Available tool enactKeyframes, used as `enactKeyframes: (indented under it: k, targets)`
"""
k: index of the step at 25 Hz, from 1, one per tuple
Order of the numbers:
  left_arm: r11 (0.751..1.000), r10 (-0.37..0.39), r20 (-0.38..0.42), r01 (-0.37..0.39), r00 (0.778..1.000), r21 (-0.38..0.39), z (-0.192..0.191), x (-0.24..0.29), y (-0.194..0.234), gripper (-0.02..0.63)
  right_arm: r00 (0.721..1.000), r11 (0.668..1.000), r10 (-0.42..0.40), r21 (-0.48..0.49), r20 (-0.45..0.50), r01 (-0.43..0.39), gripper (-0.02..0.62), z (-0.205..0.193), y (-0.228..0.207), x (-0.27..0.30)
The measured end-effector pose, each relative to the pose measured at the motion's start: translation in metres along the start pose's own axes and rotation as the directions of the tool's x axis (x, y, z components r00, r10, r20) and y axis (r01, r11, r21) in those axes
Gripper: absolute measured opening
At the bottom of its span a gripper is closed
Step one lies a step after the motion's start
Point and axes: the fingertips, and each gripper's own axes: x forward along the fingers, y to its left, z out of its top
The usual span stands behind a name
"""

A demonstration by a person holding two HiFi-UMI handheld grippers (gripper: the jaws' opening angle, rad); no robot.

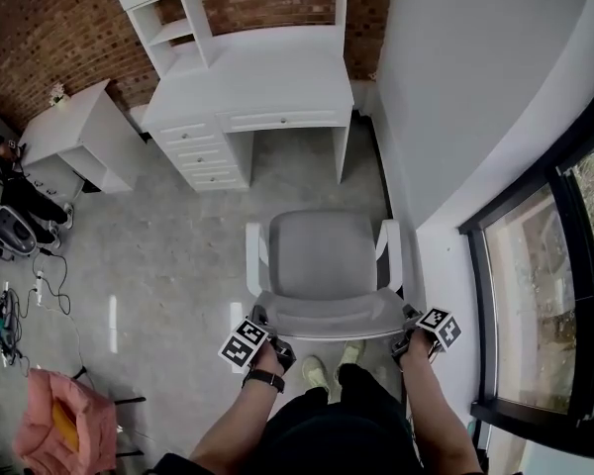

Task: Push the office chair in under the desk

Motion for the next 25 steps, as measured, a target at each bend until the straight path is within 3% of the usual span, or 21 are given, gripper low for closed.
enactKeyframes:
  k: [6, 11, 25]
  targets:
    - [1.000, 0.017, 0.004, -0.017, 1.000, -0.021, -0.003, 0.003, -0.002, 0.169, 0.998, 0.994, -0.031, 0.106, 0.063, 0.024, 0.086, 0.006, 0.000, 0.006]
    - [0.999, 0.028, -0.005, -0.028, 1.000, -0.041, -0.009, 0.014, -0.015, 0.170, 0.998, 0.998, -0.023, 0.066, 0.064, 0.019, 0.078, 0.034, 0.014, 0.028]
    - [0.996, 0.062, 0.007, -0.062, 0.998, -0.062, 0.019, 0.058, -0.053, 0.170, 1.000, 1.000, 0.027, -0.016, -0.001, -0.027, 0.103, 0.078, 0.075, 0.085]
